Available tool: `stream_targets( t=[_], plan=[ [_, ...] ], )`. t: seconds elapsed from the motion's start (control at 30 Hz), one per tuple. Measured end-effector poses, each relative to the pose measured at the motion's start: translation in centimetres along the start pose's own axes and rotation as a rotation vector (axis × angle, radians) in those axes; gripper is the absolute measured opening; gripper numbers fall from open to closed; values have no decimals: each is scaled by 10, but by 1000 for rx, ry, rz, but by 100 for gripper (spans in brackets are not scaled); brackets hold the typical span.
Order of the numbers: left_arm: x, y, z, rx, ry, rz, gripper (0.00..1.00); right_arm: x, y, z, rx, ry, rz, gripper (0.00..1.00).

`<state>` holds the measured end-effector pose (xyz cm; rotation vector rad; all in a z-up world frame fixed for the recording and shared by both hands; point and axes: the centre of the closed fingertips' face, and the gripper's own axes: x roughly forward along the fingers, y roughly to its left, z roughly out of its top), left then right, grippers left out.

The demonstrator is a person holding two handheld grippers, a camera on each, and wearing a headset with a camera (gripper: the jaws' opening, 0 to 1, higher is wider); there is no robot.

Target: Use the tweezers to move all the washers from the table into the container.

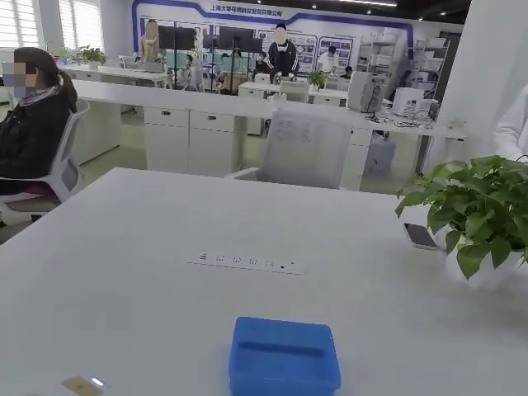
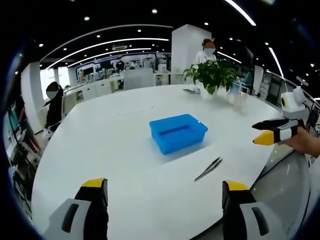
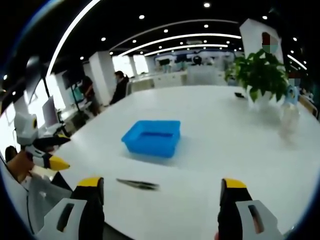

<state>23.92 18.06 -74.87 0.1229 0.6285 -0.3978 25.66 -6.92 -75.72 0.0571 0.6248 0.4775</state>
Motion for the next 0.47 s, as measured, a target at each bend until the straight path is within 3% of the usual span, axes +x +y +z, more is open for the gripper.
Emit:
stream_targets(
  t=[0.47],
  plan=[
    [3, -1, -1, 9, 10, 0, 98, 4, 0, -4, 4, 18, 4, 95]
  ],
)
